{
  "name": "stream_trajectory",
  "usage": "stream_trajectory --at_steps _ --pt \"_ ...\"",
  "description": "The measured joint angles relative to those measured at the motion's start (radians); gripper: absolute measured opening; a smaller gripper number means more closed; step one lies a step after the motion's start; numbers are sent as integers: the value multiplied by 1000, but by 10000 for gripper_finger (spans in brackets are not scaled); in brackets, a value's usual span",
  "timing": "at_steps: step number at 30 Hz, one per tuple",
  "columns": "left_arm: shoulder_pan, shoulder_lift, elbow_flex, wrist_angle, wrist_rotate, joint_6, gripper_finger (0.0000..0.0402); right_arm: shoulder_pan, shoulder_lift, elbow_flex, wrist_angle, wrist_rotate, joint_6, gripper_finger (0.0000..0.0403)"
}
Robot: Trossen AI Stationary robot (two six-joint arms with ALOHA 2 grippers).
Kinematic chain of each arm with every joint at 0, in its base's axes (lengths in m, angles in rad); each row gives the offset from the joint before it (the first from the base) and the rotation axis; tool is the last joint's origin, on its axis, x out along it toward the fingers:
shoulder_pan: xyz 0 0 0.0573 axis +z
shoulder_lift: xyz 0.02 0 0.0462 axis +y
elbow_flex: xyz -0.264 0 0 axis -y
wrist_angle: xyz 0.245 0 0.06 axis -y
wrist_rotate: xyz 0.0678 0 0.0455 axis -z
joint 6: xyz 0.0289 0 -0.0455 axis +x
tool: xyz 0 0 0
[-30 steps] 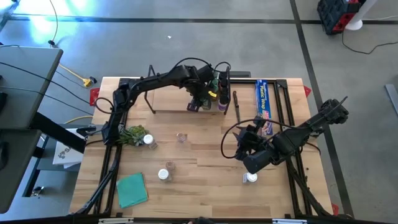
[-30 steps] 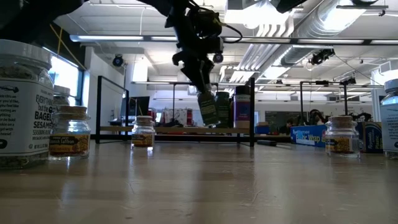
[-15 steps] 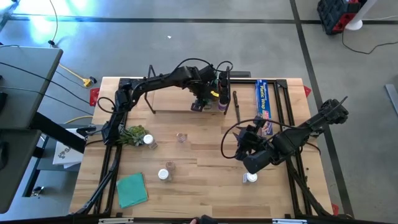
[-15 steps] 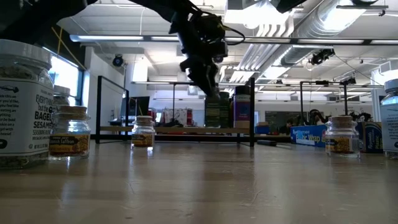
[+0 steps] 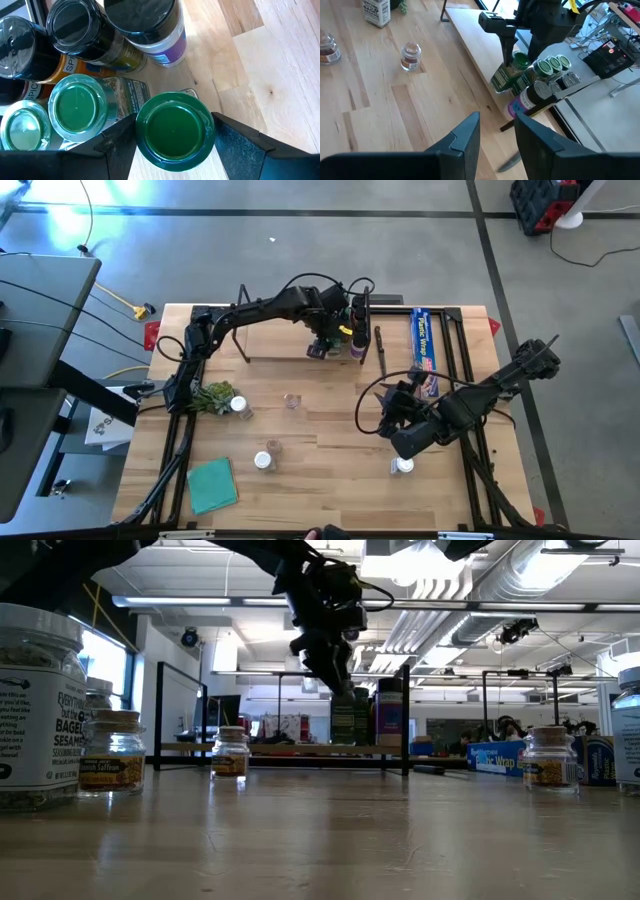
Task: Shelf spices
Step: Put the green seasoning bottle on the shelf aligned with the other green seasoning bottles
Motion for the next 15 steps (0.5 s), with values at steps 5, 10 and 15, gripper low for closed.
stream_trajectory --at_steps 5,10,15 --pt "2 -1 0 4 -3 1 255 0 0 0 0 0 0 117" --pt "5 -2 0 8 -4 7 260 0 0 0 3 0 0 117" --pt "5 -3 10 8 -6 9 260 0 0 0 3 0 0 117"
